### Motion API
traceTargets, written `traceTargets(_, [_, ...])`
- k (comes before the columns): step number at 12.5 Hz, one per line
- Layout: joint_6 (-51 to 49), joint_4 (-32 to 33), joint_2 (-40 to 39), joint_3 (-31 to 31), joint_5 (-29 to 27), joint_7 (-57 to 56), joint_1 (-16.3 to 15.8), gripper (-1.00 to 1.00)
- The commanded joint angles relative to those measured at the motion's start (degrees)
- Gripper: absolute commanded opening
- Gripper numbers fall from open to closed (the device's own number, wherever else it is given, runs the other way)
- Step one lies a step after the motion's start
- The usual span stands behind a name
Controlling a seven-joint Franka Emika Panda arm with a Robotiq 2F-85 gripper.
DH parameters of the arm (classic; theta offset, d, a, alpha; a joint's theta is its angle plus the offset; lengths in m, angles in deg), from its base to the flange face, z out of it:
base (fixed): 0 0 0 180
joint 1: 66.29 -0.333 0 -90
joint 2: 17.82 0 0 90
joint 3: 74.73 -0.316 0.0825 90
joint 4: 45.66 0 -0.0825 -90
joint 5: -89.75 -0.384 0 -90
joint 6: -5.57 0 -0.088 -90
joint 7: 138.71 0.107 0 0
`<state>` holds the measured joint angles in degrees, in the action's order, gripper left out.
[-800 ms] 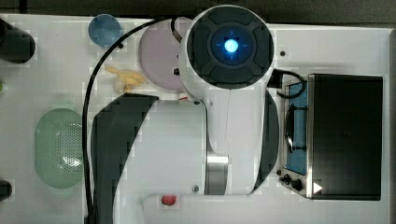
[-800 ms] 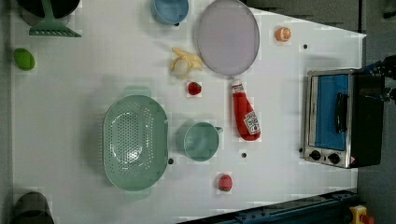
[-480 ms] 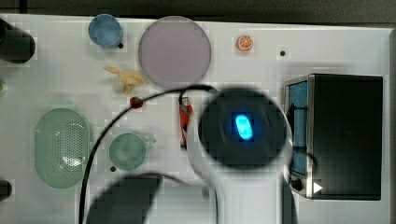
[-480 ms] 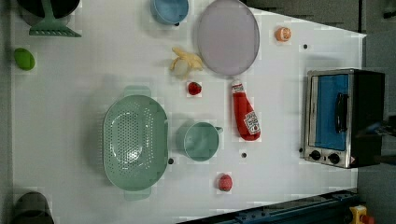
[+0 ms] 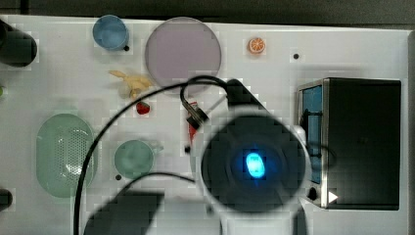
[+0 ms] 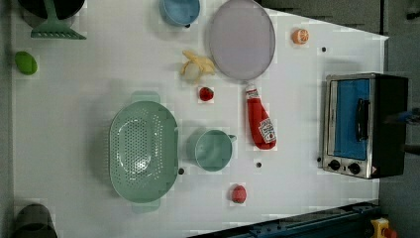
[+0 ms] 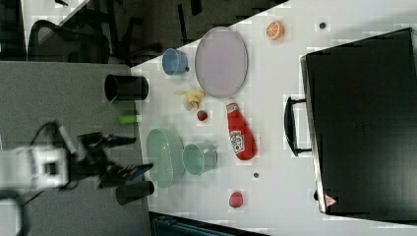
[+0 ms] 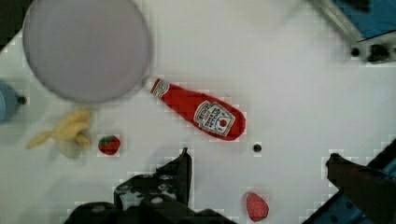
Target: Pick Ketchup from the table and place it in strainer.
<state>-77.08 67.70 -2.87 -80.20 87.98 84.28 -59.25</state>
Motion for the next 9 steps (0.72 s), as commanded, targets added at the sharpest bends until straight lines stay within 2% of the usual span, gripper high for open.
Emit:
traceTargets(1, [6.7,6.8,-7.8,-2.1,0.1,-12.0,-0.1,1.00])
traceTargets(9, [29.4,16.7,-20.3,-3.1,0.2,-42.3,-0.5,1.00])
